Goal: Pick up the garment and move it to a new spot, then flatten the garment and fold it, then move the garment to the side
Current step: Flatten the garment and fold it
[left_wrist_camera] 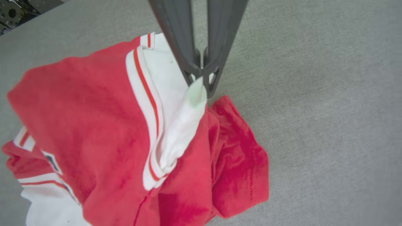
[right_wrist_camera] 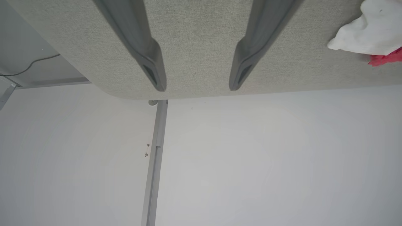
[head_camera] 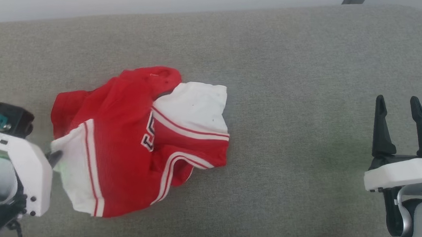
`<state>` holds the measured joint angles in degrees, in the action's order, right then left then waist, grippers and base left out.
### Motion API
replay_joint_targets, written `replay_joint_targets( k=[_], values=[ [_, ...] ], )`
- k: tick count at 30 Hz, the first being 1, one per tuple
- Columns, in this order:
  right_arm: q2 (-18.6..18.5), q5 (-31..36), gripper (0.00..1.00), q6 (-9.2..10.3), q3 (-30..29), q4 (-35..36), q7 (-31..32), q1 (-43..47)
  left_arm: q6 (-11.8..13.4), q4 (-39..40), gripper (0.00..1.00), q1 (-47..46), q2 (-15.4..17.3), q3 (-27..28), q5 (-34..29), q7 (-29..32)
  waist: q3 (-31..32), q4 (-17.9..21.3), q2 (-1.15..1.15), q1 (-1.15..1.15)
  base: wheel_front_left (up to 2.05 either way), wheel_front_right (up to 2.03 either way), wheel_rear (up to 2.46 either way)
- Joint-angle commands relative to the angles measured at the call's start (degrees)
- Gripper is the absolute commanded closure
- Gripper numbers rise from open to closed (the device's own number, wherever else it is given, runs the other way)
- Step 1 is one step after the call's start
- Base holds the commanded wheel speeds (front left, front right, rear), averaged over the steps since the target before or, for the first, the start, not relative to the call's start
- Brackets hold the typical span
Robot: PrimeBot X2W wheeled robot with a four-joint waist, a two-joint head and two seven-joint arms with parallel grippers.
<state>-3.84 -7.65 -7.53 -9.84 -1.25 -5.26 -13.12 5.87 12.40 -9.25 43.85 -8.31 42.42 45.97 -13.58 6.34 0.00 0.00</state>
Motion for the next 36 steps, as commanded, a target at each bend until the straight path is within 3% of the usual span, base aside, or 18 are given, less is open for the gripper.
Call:
replay_joint_targets(
  k=[1,12,19,26,30,36],
  values=[
    [0.09,0.14,0.00,0.08,-0.12,0.27,0.32,0.36,-0.70,-0.21,1.00,1.10,-0.36,-0.09,0.05,-0.84,-0.03,-0.15,0.00,0.00,0.00,0.00,0.00],
    [0.19,0.40,0.00,0.08,-0.16,0.42,0.56,-0.06,-6.35,2.43,1.00,1.99,-4.18,-7.52,0.39,-2.24,-0.42,-1.22,0.00,0.00,0.00,0.00,0.00],
    [-0.01,0.35,0.00,0.08,-0.07,0.51,0.68,-0.32,-8.10,2.33,1.00,0.74,-5.88,-11.73,-1.21,-1.75,-0.49,-1.51,0.00,0.00,0.00,0.00,0.00],
    [-0.07,0.31,0.00,0.08,0.07,0.67,0.87,-0.19,-8.33,0.32,0.98,-0.33,-6.33,-12.47,-2.16,-2.65,-0.36,-1.58,0.00,0.00,0.00,0.00,0.00],
    [-0.03,0.35,0.00,0.08,0.02,0.82,0.94,0.04,-8.02,-0.19,0.03,-1.38,-5.77,-11.50,-2.25,-3.06,-0.28,-1.50,0.00,0.00,0.00,0.00,0.00],
    [0.02,0.16,0.00,0.08,0.37,0.77,0.87,0.42,-6.38,1.26,0.00,-4.19,-4.24,-8.70,-0.60,-0.73,0.00,-0.87,0.00,0.00,0.00,0.00,0.00]
  ],
)
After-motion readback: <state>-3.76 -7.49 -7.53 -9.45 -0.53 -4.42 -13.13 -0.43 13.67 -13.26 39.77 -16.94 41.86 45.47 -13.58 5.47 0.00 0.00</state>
